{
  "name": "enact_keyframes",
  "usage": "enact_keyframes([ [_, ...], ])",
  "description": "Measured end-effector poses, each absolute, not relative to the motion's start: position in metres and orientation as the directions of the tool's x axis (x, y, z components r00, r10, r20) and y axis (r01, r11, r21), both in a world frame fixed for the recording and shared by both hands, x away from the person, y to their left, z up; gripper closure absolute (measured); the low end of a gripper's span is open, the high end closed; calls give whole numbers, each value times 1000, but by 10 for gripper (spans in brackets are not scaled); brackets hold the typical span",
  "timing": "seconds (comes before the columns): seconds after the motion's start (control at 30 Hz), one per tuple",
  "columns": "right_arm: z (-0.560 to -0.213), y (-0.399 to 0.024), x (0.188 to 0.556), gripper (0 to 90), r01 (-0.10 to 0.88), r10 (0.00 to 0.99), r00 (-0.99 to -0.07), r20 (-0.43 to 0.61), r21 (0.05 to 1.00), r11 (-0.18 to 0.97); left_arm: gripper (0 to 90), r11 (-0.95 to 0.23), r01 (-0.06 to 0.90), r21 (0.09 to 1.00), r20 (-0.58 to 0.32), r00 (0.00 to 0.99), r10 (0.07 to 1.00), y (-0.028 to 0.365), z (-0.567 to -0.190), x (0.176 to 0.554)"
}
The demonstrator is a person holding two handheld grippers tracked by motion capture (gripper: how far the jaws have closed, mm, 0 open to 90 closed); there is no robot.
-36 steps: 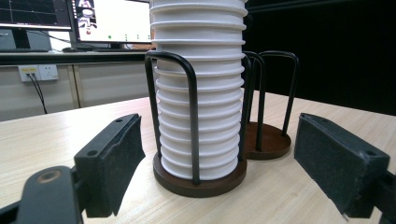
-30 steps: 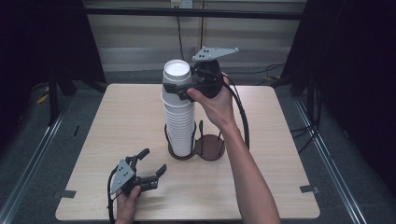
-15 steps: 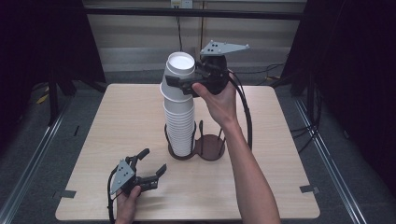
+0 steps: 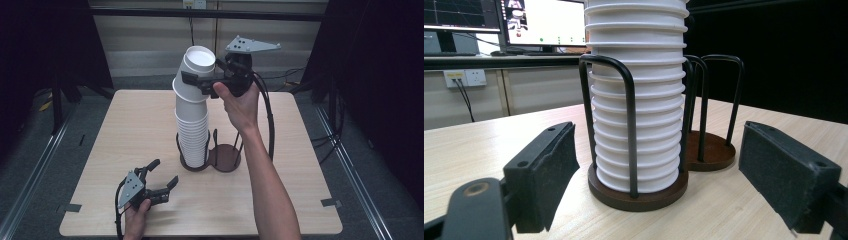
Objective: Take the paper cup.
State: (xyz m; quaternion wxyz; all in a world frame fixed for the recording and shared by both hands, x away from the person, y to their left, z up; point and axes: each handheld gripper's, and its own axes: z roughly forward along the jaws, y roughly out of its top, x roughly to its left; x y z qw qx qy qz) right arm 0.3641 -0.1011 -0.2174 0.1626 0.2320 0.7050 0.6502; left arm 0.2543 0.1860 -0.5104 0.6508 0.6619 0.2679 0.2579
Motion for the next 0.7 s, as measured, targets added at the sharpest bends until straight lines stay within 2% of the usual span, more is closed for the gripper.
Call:
enact_keyframes([
  [0.7,-206,-127,351,212,82,531,-843,84,996,-27,156,-9,19,1000,-7,724,690,186,-510,254],
])
